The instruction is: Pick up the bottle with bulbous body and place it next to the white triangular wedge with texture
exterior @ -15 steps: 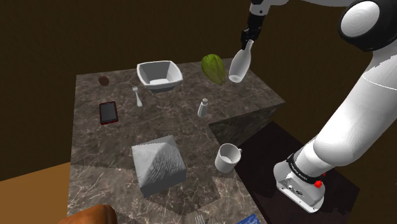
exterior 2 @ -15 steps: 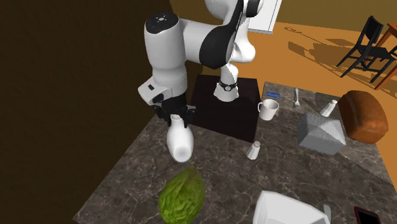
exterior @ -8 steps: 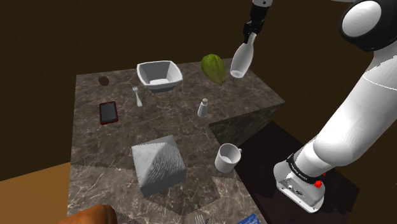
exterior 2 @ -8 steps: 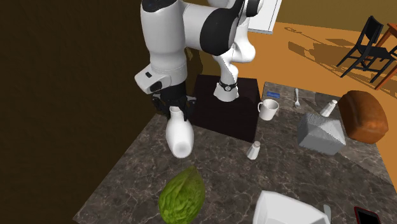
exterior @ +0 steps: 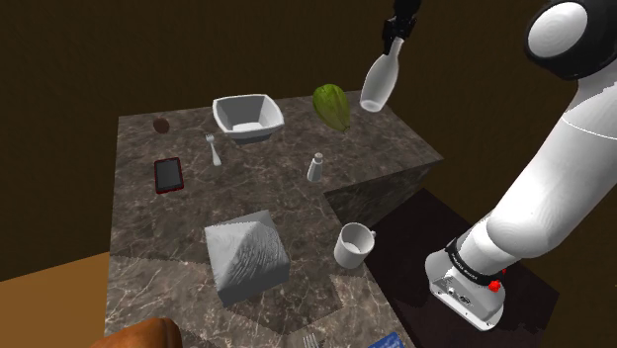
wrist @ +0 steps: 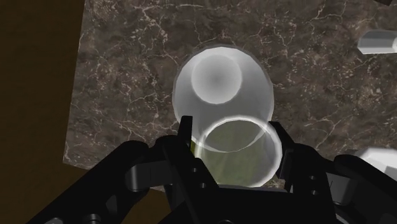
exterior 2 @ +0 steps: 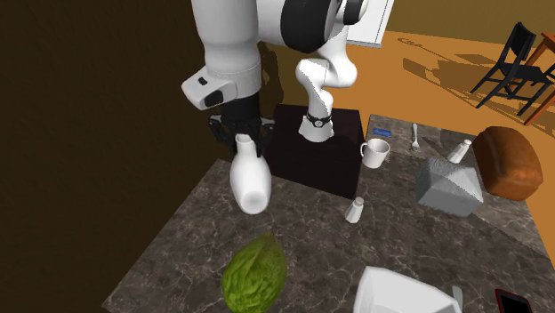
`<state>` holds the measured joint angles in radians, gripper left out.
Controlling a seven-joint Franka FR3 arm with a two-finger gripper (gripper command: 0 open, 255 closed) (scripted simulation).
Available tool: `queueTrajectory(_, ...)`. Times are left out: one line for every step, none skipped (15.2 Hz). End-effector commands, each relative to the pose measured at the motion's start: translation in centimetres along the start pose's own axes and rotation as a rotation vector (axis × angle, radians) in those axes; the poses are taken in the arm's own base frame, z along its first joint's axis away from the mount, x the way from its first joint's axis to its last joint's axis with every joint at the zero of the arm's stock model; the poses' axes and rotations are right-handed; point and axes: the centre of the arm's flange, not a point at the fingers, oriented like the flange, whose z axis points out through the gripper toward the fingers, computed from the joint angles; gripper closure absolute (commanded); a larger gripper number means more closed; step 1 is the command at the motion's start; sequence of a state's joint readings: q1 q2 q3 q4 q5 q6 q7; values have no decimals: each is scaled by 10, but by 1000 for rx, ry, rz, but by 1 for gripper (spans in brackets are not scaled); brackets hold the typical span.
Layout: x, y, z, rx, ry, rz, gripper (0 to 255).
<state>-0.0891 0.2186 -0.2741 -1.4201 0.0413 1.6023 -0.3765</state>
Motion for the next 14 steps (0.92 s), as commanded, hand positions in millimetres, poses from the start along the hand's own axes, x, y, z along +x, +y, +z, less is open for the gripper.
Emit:
queueTrajectory(-1,2,-10,0,0,0,255)
queueTrajectory(-1,2,-16,0,0,0,255)
queueTrajectory(-1,2,-21,0,0,0,255)
queueTrajectory(-1,2,-26,0,0,0,255)
queueTrajectory(-1,2,-31,0,0,0,255)
queueTrajectory(-2,2,-37,0,0,0,255)
queueTrajectory(-2,2,-42,0,0,0,255)
queueTrajectory(-2,2,-47,0,0,0,255)
queueTrajectory(-2,2,-52,0,0,0,255)
queueTrajectory(-2,2,-58,0,0,0,255)
queueTrajectory(-2,2,-63,0,0,0,255)
queueTrajectory(-3,2,-65,0,0,0,255)
queueTrajectory(-9,-10,-67,0,0,0,255)
queueTrajectory(-15,-21,-69,0,0,0,255)
